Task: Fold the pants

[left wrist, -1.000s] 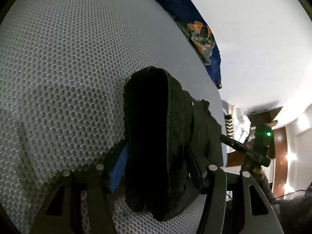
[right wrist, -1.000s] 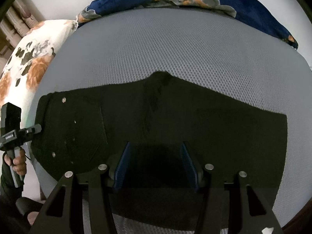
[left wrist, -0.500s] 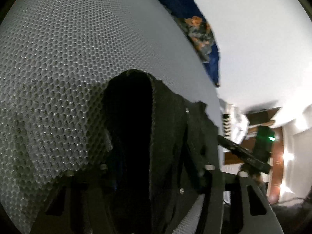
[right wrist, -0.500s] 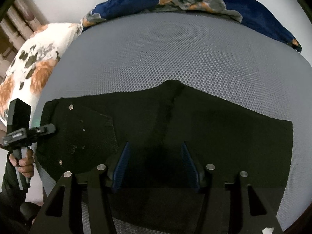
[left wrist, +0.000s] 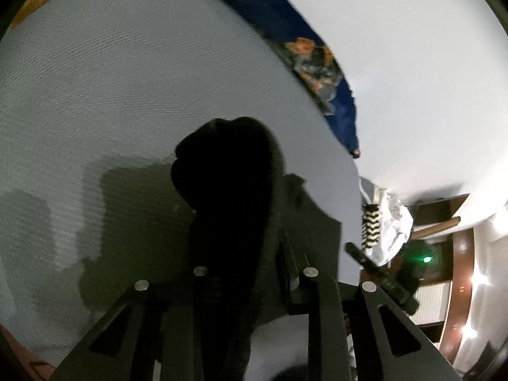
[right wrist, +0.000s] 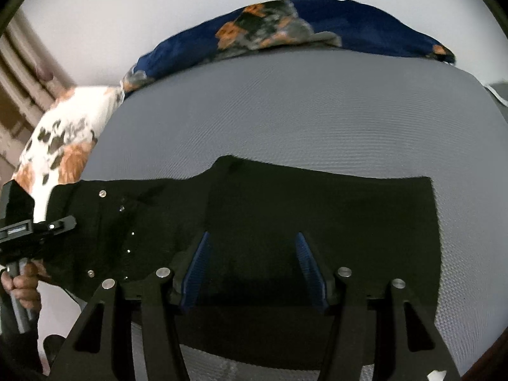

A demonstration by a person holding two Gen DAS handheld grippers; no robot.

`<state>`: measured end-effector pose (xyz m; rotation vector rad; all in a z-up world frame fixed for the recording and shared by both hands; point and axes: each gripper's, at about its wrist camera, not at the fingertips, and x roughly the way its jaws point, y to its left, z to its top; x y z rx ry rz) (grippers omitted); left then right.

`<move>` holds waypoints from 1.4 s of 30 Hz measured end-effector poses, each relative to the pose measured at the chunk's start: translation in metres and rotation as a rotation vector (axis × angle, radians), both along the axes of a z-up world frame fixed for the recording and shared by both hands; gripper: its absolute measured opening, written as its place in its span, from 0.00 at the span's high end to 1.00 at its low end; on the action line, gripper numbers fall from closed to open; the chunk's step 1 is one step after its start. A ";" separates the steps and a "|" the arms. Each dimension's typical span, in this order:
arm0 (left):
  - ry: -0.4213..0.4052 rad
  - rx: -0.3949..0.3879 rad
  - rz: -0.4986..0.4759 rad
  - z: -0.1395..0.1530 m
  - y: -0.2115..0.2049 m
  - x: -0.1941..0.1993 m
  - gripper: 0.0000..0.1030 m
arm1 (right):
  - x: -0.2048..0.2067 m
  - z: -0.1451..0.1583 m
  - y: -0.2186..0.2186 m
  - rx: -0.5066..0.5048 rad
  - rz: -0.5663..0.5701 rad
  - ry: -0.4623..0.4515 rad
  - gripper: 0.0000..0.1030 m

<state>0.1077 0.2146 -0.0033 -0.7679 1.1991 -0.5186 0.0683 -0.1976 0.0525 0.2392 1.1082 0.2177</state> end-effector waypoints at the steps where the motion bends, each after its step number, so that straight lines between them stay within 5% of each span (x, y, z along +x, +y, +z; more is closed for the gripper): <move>1: -0.003 -0.016 0.002 0.006 -0.006 0.000 0.77 | -0.002 0.001 -0.007 0.008 -0.012 -0.006 0.47; 9: -0.086 -0.021 -0.081 0.057 -0.113 0.008 0.77 | -0.020 0.010 -0.067 0.062 -0.101 -0.065 0.47; 21: -0.139 0.222 -0.218 0.034 -0.259 0.022 0.77 | -0.044 -0.007 -0.150 0.145 -0.255 -0.077 0.47; 27: -0.176 0.344 -0.264 0.012 -0.292 0.009 0.77 | -0.041 -0.016 -0.160 0.168 -0.265 -0.064 0.47; 31: -0.169 0.356 -0.289 0.002 -0.296 0.007 0.73 | -0.039 -0.018 -0.163 0.181 -0.263 -0.056 0.47; 34: -0.189 0.352 -0.308 0.001 -0.297 0.004 0.62 | -0.037 -0.020 -0.164 0.186 -0.255 -0.048 0.47; 37: -0.204 0.308 -0.326 0.005 -0.295 -0.001 0.38 | -0.034 -0.023 -0.165 0.193 -0.233 -0.035 0.47; 42: -0.266 0.283 -0.329 0.020 -0.279 -0.010 0.33 | -0.018 -0.036 -0.164 0.271 -0.144 0.018 0.46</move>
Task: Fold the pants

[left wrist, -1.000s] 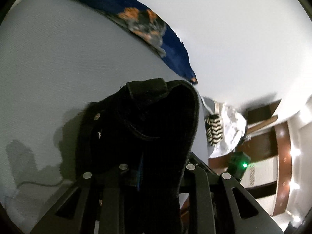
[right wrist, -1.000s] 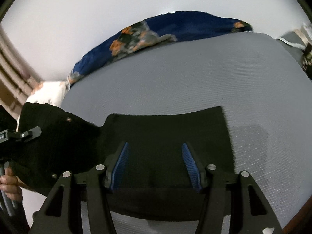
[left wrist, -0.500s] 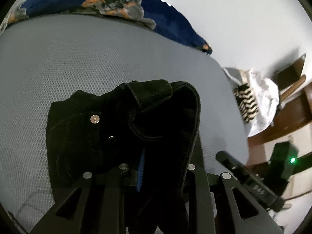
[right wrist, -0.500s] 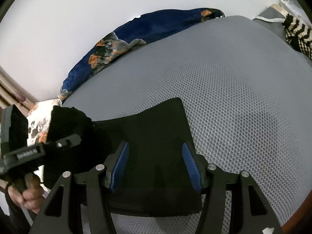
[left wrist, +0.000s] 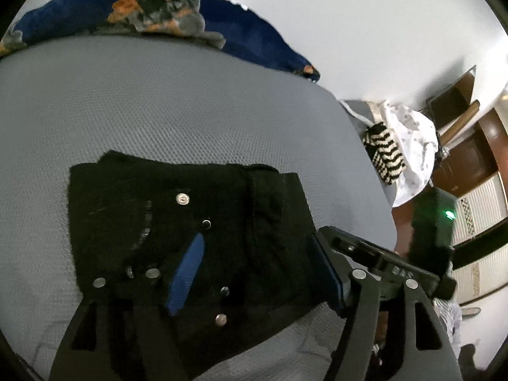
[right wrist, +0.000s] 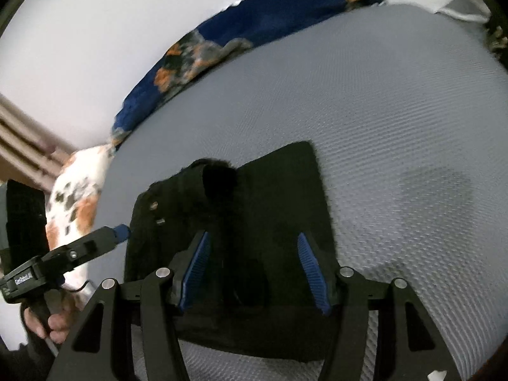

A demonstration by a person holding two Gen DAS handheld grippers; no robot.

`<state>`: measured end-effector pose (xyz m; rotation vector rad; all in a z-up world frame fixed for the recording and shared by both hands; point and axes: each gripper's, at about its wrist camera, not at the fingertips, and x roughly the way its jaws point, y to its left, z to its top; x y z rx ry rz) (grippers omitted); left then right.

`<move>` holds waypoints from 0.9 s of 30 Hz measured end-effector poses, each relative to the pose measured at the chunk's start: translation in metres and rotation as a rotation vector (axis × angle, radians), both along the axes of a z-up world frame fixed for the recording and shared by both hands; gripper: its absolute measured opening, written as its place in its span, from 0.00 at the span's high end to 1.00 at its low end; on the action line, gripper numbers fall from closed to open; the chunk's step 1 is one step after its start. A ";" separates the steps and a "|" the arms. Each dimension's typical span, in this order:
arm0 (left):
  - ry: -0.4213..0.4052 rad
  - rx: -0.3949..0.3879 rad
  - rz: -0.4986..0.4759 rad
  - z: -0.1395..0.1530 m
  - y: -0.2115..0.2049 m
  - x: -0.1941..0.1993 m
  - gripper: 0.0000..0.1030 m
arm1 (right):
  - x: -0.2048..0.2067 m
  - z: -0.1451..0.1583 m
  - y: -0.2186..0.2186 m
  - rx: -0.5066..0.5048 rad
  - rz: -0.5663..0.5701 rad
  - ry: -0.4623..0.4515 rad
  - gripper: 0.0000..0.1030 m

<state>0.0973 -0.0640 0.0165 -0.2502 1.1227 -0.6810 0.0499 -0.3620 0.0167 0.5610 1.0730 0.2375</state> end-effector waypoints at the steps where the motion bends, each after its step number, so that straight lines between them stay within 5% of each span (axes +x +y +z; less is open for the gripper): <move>1: -0.010 0.005 0.016 0.002 0.008 -0.001 0.33 | 0.003 -0.003 -0.002 0.027 0.017 0.002 0.46; 9: -0.005 0.099 0.217 -0.015 0.077 0.002 0.33 | 0.035 -0.019 0.000 0.252 0.199 0.029 0.40; 23: 0.076 0.185 0.407 -0.053 0.142 -0.001 0.33 | 0.071 -0.056 0.021 0.304 0.305 0.054 0.38; 27: 0.081 0.185 0.404 -0.055 0.140 -0.002 0.33 | 0.083 -0.058 0.034 0.342 0.318 0.032 0.56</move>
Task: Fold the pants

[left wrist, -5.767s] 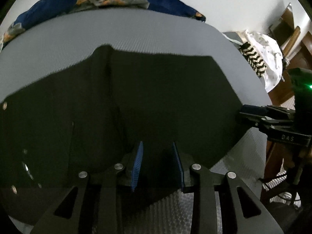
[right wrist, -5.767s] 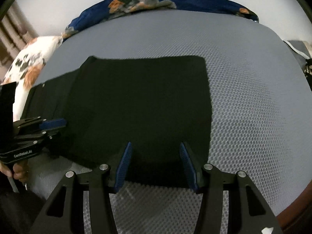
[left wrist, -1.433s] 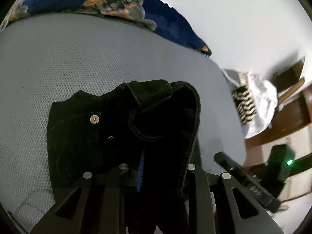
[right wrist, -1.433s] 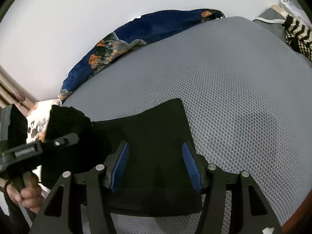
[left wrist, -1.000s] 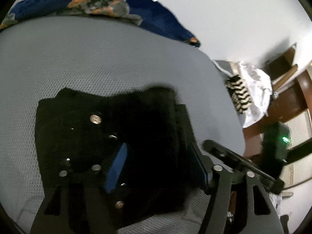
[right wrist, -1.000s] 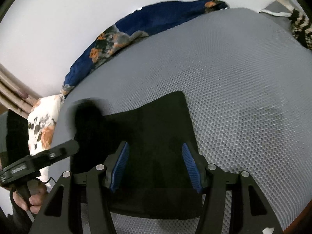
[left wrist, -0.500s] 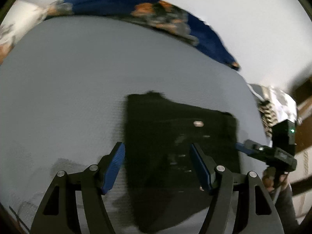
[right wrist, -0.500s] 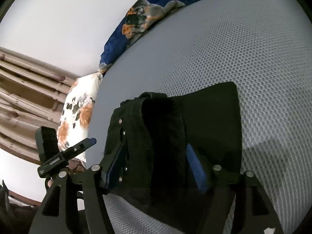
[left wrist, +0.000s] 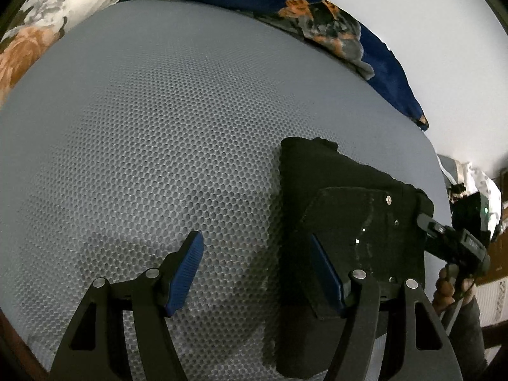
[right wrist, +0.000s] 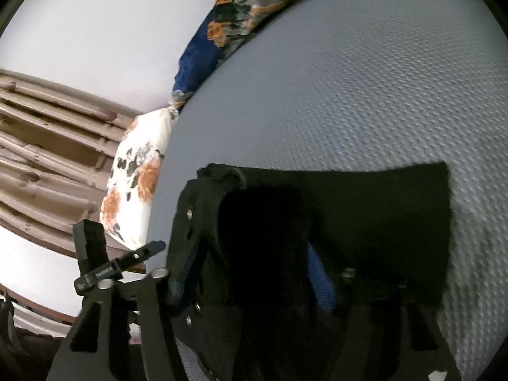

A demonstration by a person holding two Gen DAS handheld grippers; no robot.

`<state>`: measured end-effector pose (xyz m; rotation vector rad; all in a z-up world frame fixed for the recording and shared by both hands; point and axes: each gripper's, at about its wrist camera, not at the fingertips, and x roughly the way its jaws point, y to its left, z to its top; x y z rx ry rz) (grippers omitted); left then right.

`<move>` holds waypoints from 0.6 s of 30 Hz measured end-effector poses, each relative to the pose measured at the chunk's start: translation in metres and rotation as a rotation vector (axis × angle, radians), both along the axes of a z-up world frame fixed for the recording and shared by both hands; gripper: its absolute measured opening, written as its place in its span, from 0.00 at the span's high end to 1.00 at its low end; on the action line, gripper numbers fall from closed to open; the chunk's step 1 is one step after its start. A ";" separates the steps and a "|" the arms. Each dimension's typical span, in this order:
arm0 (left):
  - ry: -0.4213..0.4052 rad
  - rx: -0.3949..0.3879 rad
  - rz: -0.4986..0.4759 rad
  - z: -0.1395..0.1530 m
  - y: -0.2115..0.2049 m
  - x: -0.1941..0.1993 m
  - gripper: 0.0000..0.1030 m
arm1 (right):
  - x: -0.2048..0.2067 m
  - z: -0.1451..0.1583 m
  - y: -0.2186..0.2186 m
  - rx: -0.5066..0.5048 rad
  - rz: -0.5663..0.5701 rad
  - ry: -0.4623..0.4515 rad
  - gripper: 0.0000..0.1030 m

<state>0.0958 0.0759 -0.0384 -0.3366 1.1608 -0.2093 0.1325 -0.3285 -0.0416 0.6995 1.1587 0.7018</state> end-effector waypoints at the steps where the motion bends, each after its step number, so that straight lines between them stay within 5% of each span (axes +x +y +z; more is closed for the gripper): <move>1: -0.001 0.002 -0.004 0.000 -0.001 0.000 0.33 | 0.002 -0.002 0.004 0.009 0.000 0.010 0.61; 6: -0.012 -0.002 -0.015 0.003 -0.007 0.003 0.33 | -0.005 0.009 0.007 -0.003 -0.050 0.008 0.85; 13: -0.043 -0.020 -0.051 0.016 -0.027 0.015 0.33 | -0.033 0.069 -0.007 -0.044 -0.131 -0.106 0.87; 18: -0.067 -0.029 -0.108 0.025 -0.050 0.022 0.33 | -0.043 0.073 -0.053 -0.064 -0.248 -0.098 0.88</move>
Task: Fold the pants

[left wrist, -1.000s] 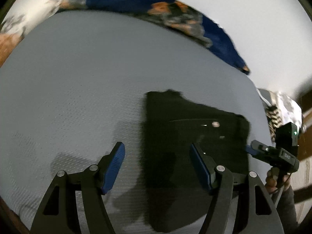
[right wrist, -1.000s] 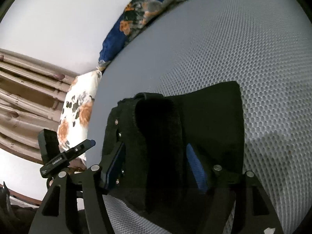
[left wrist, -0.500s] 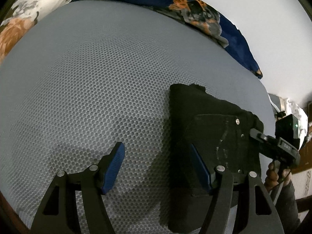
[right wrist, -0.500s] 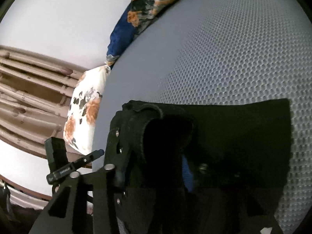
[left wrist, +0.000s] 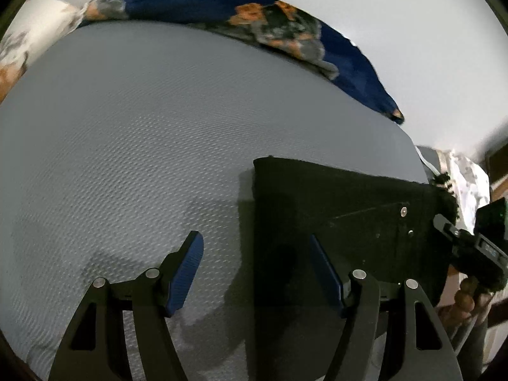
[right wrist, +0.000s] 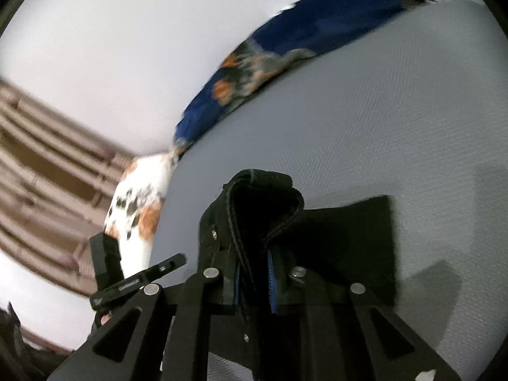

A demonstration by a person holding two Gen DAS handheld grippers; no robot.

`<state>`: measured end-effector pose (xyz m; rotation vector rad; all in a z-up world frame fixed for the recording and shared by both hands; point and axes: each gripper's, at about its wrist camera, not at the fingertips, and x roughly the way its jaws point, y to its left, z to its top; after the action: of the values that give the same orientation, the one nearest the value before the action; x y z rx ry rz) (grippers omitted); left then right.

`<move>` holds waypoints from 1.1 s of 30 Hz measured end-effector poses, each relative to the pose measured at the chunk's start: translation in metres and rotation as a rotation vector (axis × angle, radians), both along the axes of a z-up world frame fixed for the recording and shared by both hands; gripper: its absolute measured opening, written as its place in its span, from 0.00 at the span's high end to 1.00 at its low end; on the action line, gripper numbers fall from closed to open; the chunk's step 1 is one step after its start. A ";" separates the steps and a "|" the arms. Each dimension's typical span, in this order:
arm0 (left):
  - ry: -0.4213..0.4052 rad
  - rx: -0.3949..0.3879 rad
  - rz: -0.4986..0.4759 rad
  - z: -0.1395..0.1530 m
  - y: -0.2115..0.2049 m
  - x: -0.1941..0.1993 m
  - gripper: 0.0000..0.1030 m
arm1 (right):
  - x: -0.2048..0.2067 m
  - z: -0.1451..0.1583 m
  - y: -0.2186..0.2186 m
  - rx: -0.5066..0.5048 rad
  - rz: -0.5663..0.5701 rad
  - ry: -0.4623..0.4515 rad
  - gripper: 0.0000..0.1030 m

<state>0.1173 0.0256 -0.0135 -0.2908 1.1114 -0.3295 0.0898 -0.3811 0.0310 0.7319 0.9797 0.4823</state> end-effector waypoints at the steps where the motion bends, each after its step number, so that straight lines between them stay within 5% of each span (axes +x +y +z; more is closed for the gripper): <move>1: -0.002 0.004 -0.012 0.000 -0.004 0.002 0.33 | 0.000 -0.007 -0.008 -0.009 -0.020 0.023 0.88; 8: 0.013 0.087 -0.112 -0.016 -0.043 0.011 0.33 | 0.006 -0.057 -0.021 -0.097 -0.091 0.129 0.85; 14: 0.056 0.129 -0.123 -0.043 -0.054 0.016 0.31 | 0.007 -0.050 -0.010 -0.178 -0.101 0.143 0.68; 25: 0.046 0.144 -0.213 -0.035 -0.060 -0.016 0.31 | -0.054 -0.019 -0.008 -0.231 -0.092 0.098 0.67; 29: 0.040 0.145 -0.229 -0.034 -0.060 -0.027 0.31 | -0.065 -0.025 0.003 -0.278 -0.072 0.106 0.72; 31: 0.039 0.148 -0.229 -0.033 -0.058 -0.032 0.31 | -0.067 -0.027 0.005 -0.300 -0.081 0.112 0.88; 33: 0.036 0.154 -0.227 -0.032 -0.056 -0.034 0.31 | -0.070 -0.024 0.006 -0.319 -0.083 0.105 0.93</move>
<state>0.0830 -0.0307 -0.0453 -0.0337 1.2008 -0.4387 0.0197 -0.3755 0.0068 0.5112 1.0894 0.2088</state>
